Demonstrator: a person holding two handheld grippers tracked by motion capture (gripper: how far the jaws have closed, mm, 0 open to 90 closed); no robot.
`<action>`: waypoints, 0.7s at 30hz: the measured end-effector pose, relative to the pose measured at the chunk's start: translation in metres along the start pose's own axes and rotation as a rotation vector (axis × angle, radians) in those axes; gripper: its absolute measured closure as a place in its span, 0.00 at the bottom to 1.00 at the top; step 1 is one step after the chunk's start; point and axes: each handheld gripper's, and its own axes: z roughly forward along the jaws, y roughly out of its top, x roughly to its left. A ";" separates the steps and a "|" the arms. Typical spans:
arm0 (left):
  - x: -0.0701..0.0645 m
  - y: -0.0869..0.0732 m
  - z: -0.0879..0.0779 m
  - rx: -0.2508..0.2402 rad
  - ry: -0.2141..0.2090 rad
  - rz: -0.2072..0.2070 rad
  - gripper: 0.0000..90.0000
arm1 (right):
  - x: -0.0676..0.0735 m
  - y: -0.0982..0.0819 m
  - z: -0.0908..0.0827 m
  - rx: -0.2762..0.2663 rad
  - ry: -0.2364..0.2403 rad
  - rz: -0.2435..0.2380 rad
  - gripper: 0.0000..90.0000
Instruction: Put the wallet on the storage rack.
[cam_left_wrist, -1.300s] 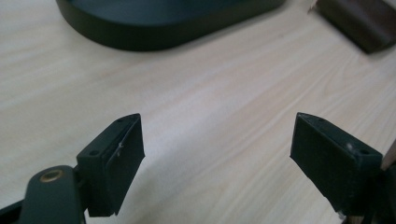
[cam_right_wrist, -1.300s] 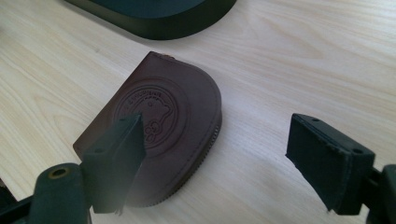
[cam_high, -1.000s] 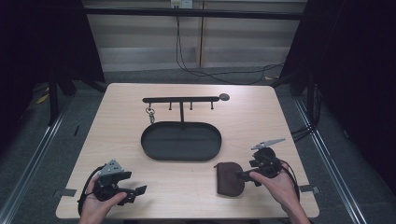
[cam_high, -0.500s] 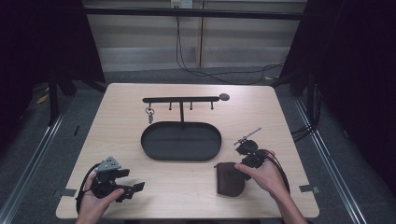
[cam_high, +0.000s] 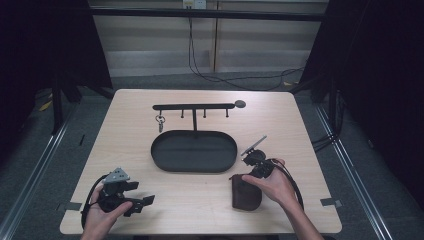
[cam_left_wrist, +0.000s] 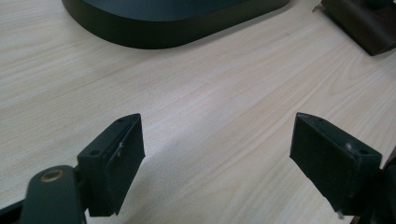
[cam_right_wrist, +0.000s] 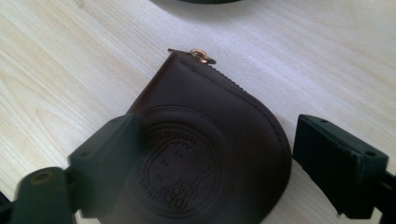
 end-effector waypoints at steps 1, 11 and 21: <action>0.000 0.000 0.000 0.003 0.001 0.000 0.19 | 0.000 0.000 0.002 0.000 0.011 -0.002 0.13; 0.000 0.001 0.001 -0.002 -0.018 0.003 0.19 | 0.000 0.006 0.010 0.050 0.038 0.011 0.09; 0.001 0.001 0.000 0.002 -0.009 0.009 0.19 | -0.008 0.010 0.015 0.083 0.152 0.031 0.17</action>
